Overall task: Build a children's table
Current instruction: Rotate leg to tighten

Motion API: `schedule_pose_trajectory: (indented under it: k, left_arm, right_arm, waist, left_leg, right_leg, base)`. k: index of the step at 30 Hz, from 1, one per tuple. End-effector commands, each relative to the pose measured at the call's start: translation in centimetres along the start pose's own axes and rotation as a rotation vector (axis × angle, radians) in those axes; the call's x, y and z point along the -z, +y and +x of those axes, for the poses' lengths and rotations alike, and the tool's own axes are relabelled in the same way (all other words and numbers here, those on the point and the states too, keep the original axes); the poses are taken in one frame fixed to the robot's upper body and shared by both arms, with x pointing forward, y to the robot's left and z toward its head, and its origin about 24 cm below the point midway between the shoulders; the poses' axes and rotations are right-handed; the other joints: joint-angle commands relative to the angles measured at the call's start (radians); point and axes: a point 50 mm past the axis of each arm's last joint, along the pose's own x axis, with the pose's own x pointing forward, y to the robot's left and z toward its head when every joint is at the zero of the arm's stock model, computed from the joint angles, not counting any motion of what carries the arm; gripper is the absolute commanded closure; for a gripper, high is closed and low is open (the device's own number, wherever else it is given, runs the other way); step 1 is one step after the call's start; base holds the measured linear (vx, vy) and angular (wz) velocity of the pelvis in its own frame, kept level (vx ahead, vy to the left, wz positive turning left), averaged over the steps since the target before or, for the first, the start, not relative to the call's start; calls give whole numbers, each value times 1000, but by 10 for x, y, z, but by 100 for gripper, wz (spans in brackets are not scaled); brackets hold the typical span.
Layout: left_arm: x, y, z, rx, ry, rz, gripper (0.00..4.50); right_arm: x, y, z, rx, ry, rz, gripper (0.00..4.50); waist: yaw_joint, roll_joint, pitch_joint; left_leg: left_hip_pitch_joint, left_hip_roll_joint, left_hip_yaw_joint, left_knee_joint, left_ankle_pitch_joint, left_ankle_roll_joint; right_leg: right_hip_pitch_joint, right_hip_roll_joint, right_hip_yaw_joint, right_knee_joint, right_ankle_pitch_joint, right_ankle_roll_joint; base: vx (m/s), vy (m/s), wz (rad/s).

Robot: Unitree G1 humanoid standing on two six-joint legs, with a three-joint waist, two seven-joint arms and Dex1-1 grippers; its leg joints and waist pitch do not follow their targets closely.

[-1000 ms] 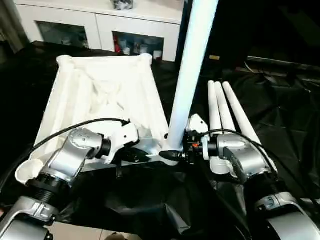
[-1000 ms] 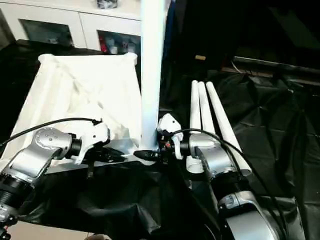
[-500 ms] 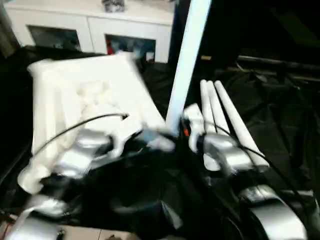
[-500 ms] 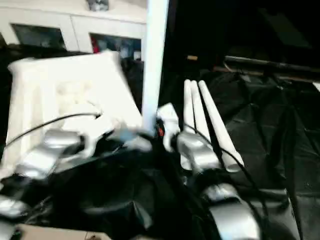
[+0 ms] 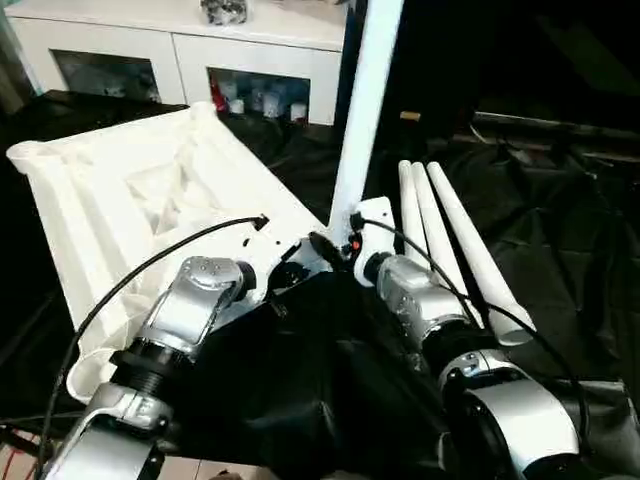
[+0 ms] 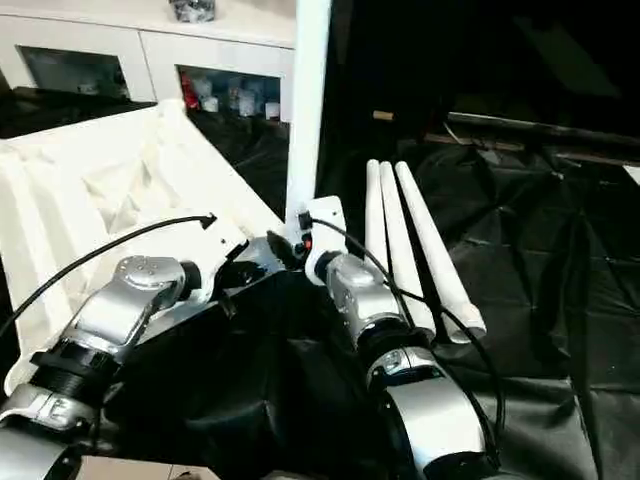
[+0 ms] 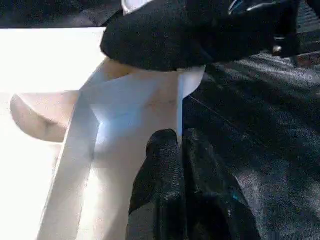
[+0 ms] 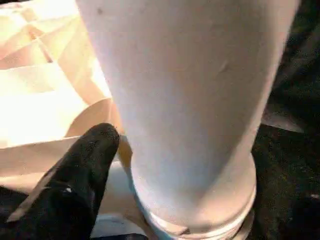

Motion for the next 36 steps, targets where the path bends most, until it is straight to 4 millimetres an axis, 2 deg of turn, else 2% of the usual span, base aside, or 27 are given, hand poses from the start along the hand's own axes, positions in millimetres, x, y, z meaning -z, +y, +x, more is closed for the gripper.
schedule_pose_trajectory:
  k: [1,3,6,10,15,17,19,20,21,23,25,27,33,35,36]
  left_arm:
    - [-9,-8,1,57,-54,41,450]
    - [-5,-8,-5,110,-45,64,450]
    - [-2,-6,-10,139,-42,75,450]
    - [1,-7,-18,228,-49,110,450]
    - [3,-8,-26,312,-57,136,450]
    - [5,-8,-31,353,-51,151,450]
    - [8,-7,-35,391,-33,173,450]
    - [9,-7,-37,407,-24,178,450]
    - [10,-7,-38,418,-21,182,450]
    - [10,-6,-39,427,-17,185,450]
    - [11,-5,-40,432,-9,187,450]
    - [12,-5,-40,434,-2,190,450]
    - [12,-2,-39,409,-9,177,450]
    - [11,-1,-36,379,-20,161,450]
    - [6,2,-30,307,-37,128,450]
  right_arm:
    - [13,23,5,-178,68,-28,59]
    - [11,20,-3,-300,65,-105,59]
    - [9,15,-11,-384,65,-146,59]
    - [6,4,-26,-502,83,-206,59]
    - [8,-6,-38,-563,127,-255,59]
    - [7,-11,-44,-592,133,-270,84]
    - [3,-13,-50,-624,127,-282,93]
    - [2,-14,-52,-639,127,-284,101]
    - [1,-14,-53,-653,130,-284,101]
    - [1,-13,-55,-668,133,-284,134]
    - [1,-13,-56,-680,139,-282,138]
    - [3,-12,-56,-687,145,-281,168]
    - [9,-8,-55,-686,147,-245,176]
    - [11,-8,-53,-647,144,-221,176]
    - [14,-8,-45,-545,137,-192,176]
  waist:
    - [7,13,-59]
    - [4,13,-60]
    - [7,13,-61]
    - [15,12,-59]
    - [17,11,-57]
    - [21,12,-58]
    - [26,11,-57]
    - [29,18,-59]
    - [29,16,-58]
    - [34,13,-58]
    - [36,14,-58]
    - [37,13,-59]
    - [38,12,-61]
    - [37,12,-58]
    - [35,10,-57]
  left_leg:
    - [-10,30,-7,-67,-112,34]
    - [-9,29,-6,-64,-97,47]
    - [-8,30,-4,-60,-74,68]
    - [-4,31,-3,-60,-82,78]
    - [-2,34,-3,-62,-104,69]
    - [1,33,-2,-61,-103,66]
    - [-1,33,-2,-61,-98,70]
    - [-1,33,-2,-61,-99,68]
    - [0,34,-2,-61,-100,68]
    - [-1,33,-2,-61,-106,64]
    - [0,34,-2,-62,-109,58]
    - [-1,33,-3,-62,-108,52]
    - [-2,32,-3,-61,-86,53]
    - [-1,32,-3,-63,-104,46]
    - [-1,33,-3,-64,-110,42]
  right_leg:
    - [63,-83,66,-82,-90,-182]
    - [63,-81,66,-79,-56,-195]
    - [63,-79,67,-72,-4,-213]
    - [62,-80,67,-74,-12,-225]
    - [60,-81,67,-77,-55,-224]
    - [59,-81,68,-76,-48,-232]
    - [60,-78,67,-74,-29,-229]
    - [60,-78,66,-72,-24,-227]
    - [60,-77,66,-74,-22,-225]
    - [60,-78,66,-73,-34,-223]
    - [59,-79,66,-74,-43,-222]
    - [61,-80,66,-74,-45,-221]
    - [62,-78,66,-70,-13,-220]
    - [60,-79,65,-75,-47,-215]
    - [60,-80,66,-77,-61,-214]
  base:
    - [0,0,0]
    - [0,0,0]
    - [0,0,0]
    - [0,0,0]
    - [0,0,0]
    - [0,0,0]
    - [0,0,0]
    - [0,0,0]
    - [0,0,0]
    - [0,0,0]
    - [0,0,0]
    - [0,0,0]
    - [0,0,0]
    - [0,0,0]
    - [0,0,0]
